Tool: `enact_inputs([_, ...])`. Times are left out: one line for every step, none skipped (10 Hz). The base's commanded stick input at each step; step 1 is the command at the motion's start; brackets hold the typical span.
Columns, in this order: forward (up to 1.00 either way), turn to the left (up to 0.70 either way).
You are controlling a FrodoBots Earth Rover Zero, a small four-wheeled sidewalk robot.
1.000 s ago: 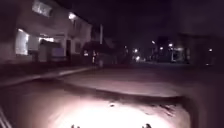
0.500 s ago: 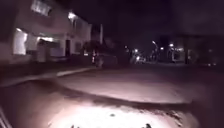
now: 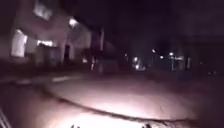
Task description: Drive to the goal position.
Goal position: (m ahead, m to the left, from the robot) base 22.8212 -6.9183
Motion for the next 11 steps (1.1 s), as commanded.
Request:
enact_inputs([0.50, 0.00])
enact_inputs([0.50, 0.00])
enact_inputs([0.50, 0.00])
enact_inputs([0.50, 0.00])
enact_inputs([0.50, 0.00])
enact_inputs([0.50, 0.00])
enact_inputs([0.50, 0.00])
enact_inputs([0.50, 0.00])
enact_inputs([0.50, 0.00])
enact_inputs([0.50, 0.00])
enact_inputs([0.50, 0.00])
